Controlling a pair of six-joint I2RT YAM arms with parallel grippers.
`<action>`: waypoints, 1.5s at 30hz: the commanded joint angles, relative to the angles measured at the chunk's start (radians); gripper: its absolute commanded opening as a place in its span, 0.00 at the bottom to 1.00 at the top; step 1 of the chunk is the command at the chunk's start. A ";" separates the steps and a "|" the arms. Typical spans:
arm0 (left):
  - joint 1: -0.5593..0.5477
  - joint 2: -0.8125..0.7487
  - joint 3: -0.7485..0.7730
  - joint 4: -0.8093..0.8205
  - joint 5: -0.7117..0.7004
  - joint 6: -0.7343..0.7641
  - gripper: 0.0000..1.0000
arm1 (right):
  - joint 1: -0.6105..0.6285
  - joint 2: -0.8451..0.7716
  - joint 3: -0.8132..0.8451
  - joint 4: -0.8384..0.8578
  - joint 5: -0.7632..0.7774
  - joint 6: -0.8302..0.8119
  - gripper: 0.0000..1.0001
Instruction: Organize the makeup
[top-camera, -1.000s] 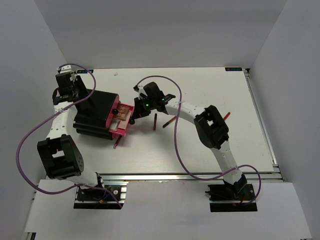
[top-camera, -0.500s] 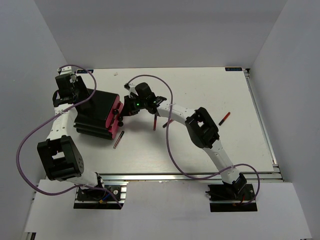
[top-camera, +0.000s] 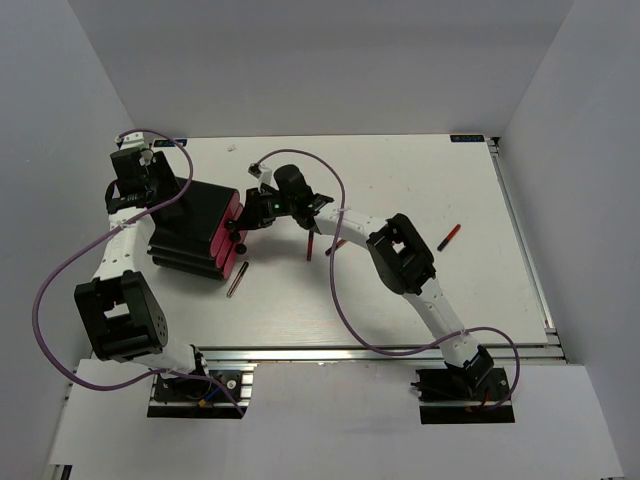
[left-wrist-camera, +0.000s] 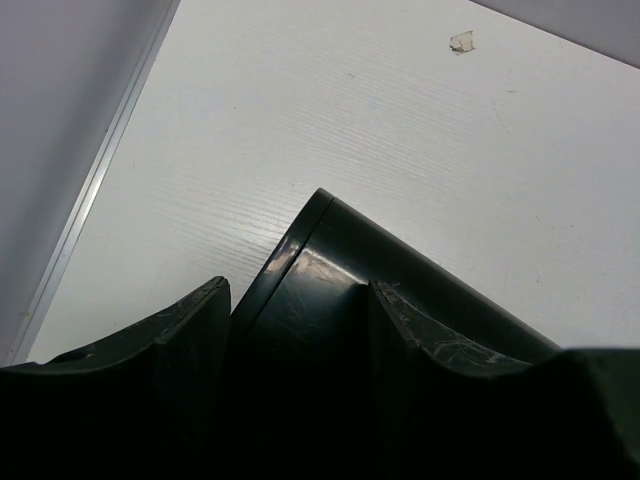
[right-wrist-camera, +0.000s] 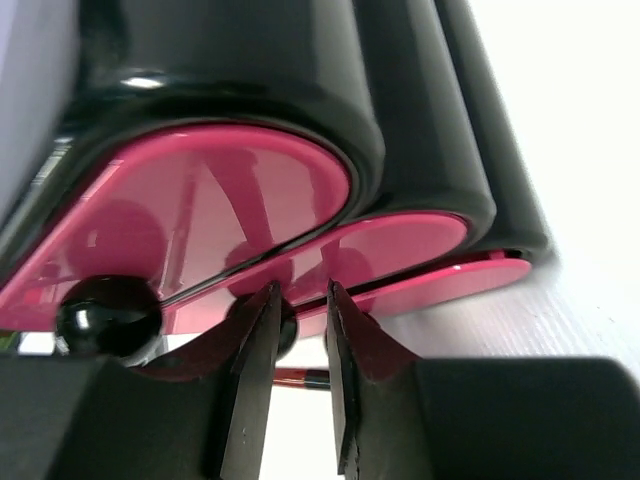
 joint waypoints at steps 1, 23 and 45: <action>-0.032 0.067 -0.076 -0.255 0.150 -0.069 0.66 | 0.023 0.004 0.026 0.119 -0.031 0.028 0.31; -0.030 0.105 -0.031 -0.257 0.138 -0.100 0.68 | 0.012 -0.079 -0.178 0.067 -0.007 -0.101 0.60; -0.029 0.091 -0.068 -0.243 0.156 -0.133 0.68 | 0.052 -0.028 -0.155 0.109 0.069 -0.083 0.30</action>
